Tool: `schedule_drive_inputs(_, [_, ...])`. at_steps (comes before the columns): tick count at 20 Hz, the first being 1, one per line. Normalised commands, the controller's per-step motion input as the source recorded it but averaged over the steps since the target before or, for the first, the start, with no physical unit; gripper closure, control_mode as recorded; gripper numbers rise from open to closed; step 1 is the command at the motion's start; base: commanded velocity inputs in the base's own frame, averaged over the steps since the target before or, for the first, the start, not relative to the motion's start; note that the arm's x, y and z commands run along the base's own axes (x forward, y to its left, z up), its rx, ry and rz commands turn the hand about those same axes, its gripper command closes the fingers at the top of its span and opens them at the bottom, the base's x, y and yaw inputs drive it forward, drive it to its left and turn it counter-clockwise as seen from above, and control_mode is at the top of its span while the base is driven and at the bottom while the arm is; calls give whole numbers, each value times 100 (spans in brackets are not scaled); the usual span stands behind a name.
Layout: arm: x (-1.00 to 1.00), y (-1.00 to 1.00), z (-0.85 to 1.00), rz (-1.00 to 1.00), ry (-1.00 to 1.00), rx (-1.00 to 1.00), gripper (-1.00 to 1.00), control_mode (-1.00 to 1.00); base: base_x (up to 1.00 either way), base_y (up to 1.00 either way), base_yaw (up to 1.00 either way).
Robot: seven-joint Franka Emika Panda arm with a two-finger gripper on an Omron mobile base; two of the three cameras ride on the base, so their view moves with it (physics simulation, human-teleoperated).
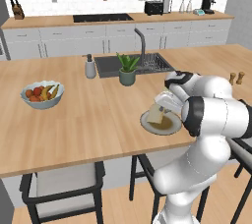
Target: Start the toaster. Once the lever pops up, take the bread to the plate on the dining counter.
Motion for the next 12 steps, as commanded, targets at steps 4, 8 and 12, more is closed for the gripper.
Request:
schedule_drive_inputs(4, [0, -6, -6, 0, 0, 0, 100, -100, 0, 0, 0])
schedule_drive_inputs(8, [0, 0, 0, 0, 0, 0, -100, -100, 0, 0, 0])
schedule_drive_inputs(12, [-6, -15, 0, 0, -3, 0, -100, -100, 0, 0, 0])
